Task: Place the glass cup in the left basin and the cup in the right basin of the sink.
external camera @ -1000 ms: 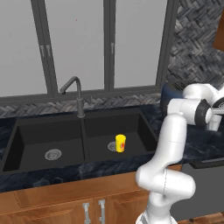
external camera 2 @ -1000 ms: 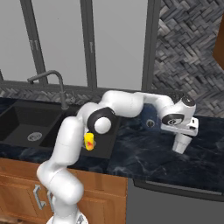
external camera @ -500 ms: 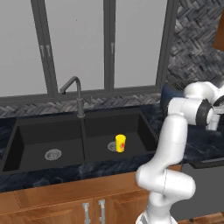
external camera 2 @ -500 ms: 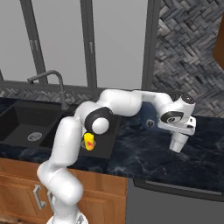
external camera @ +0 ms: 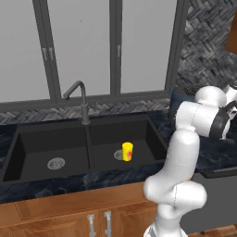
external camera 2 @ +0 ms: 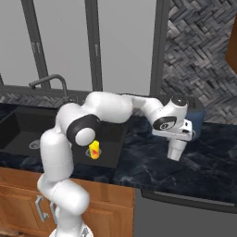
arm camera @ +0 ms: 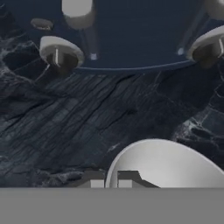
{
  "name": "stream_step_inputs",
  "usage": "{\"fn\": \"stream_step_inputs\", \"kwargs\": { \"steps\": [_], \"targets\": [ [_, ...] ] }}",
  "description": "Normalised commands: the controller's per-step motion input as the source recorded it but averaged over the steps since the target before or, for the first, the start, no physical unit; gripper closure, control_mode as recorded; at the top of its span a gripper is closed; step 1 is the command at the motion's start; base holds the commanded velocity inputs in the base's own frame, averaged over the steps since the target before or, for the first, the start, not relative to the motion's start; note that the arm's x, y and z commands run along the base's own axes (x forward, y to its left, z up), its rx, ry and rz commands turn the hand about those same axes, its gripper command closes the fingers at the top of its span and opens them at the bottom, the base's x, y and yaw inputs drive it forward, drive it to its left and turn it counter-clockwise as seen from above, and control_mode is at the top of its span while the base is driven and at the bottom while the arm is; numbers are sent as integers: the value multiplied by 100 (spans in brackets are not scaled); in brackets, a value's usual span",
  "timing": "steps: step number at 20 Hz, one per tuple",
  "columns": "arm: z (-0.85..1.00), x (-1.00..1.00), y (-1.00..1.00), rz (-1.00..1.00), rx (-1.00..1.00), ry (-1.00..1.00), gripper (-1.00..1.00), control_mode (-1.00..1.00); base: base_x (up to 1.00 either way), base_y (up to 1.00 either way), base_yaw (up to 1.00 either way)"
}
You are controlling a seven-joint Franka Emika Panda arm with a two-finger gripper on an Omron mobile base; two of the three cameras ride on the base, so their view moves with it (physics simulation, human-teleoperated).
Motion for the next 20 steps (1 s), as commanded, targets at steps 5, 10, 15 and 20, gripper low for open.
{"fn": "stream_step_inputs", "kwargs": {
  "steps": [5, 10, 15, 20],
  "targets": [
    [43, -46, 50, -4, -22, -13, 100, -100, 0, 0, 0],
    [33, -28, 32, -5, -10, -15, 100, -100, 0, 0, 0],
    [25, -11, 27, -7, -5, -17, 100, -100, 0, 0, 0],
    [22, 0, 15, -5, 0, -12, 100, -100, 0, 0, 0]
  ]
}}
